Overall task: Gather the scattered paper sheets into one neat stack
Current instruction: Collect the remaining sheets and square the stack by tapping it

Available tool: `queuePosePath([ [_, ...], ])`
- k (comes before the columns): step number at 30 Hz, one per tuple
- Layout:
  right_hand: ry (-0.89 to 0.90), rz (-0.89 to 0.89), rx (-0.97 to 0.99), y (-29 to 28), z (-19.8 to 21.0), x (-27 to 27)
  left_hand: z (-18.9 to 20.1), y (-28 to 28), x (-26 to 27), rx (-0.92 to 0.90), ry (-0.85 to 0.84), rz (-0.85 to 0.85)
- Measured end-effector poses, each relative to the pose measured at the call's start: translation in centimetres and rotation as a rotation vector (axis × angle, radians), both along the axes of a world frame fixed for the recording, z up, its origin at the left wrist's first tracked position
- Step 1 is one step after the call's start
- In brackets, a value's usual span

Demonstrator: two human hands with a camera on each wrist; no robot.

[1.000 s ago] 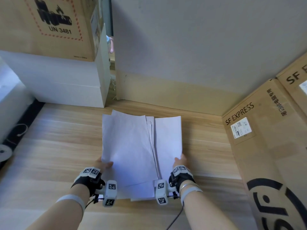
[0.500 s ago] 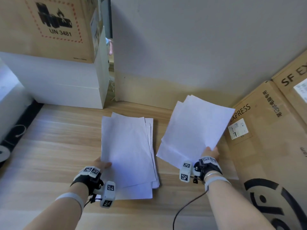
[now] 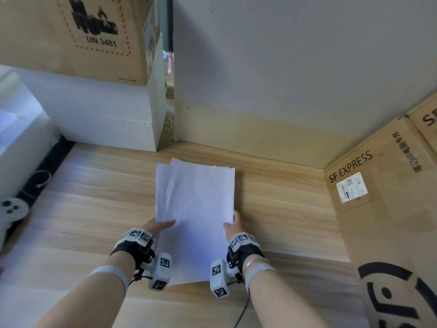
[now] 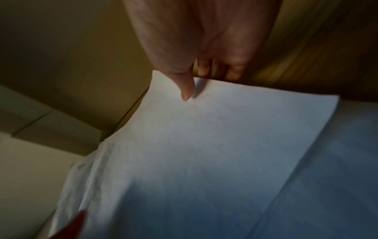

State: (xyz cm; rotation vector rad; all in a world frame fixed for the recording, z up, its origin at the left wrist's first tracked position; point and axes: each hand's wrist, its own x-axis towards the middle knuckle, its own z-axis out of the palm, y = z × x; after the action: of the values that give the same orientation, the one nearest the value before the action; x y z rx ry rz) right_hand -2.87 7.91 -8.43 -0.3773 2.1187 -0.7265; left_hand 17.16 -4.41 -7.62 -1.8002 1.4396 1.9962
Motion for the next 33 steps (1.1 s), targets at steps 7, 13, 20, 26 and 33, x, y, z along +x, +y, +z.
queuePosePath([
  [7,-0.138,0.0,-0.077,-0.5,0.3,-0.4,0.9,0.7,-1.0,-0.172,-0.066,0.075],
  [13,-0.178,-0.384,-0.336,-0.8,4.5,-3.2,3.3,0.9,-4.0,-0.228,0.264,0.197],
  [20,0.005,-0.407,-0.678,-1.2,12.5,-4.0,8.8,0.2,-7.0,-0.425,0.352,0.202],
  [26,-0.055,-0.405,-0.767,0.2,14.4,-3.4,12.3,0.6,-7.5,-0.425,0.529,0.342],
  [33,-0.032,-0.49,-0.844,0.9,15.9,-2.7,14.4,0.9,-7.7,-0.545,0.68,0.38],
])
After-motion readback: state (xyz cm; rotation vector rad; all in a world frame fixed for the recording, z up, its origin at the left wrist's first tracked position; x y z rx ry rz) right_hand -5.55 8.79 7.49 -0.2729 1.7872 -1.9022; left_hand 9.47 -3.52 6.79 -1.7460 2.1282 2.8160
